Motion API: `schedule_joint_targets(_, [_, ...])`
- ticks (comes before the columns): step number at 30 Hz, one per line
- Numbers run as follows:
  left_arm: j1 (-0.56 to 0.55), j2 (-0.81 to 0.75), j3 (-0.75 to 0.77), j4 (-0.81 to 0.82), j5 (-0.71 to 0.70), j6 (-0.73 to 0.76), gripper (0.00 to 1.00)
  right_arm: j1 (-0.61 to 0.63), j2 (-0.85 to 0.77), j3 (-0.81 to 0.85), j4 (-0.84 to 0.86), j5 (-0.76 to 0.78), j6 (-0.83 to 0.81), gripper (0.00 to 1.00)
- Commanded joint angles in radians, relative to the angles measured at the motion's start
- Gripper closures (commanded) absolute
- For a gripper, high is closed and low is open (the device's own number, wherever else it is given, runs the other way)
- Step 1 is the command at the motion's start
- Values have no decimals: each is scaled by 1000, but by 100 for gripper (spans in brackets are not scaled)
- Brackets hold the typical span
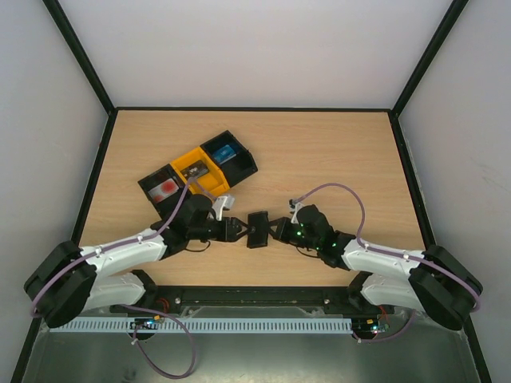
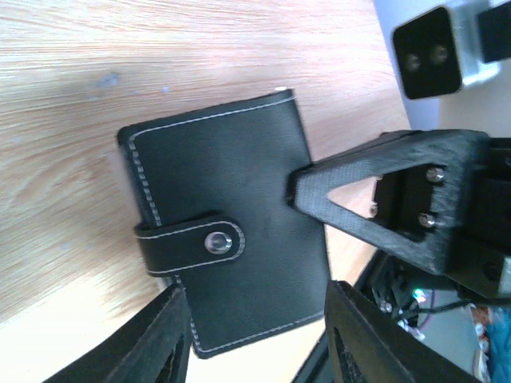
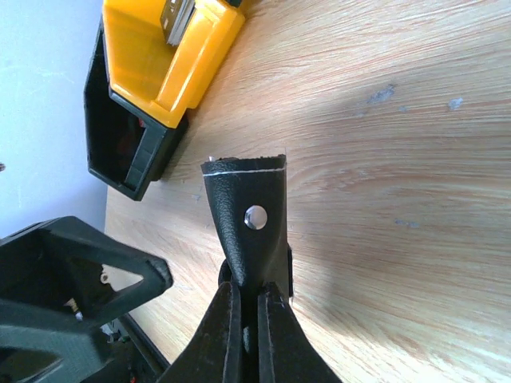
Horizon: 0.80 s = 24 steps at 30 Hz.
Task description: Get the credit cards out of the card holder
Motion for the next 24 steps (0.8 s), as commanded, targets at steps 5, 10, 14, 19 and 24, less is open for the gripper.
schedule_joint_targets(5, [-21,31,76,-23,86,30,44,40,-30,55,-95,66,52,98])
schedule_joint_targets(10, [-26,105,100,-34,75,53,45,49,-6,71,-72,36,58,98])
schedule_joint_targets(14, [-25,157,107,-48,57,60,46,63,-11,72,-59,37,61,98])
schedule_joint_targets(19, [-26,177,94,-40,49,59,48,72,-20,67,-51,27,55,98])
schedule_joint_targets(24, [-26,186,94,-61,7,76,51,75,-23,50,-26,21,64,98])
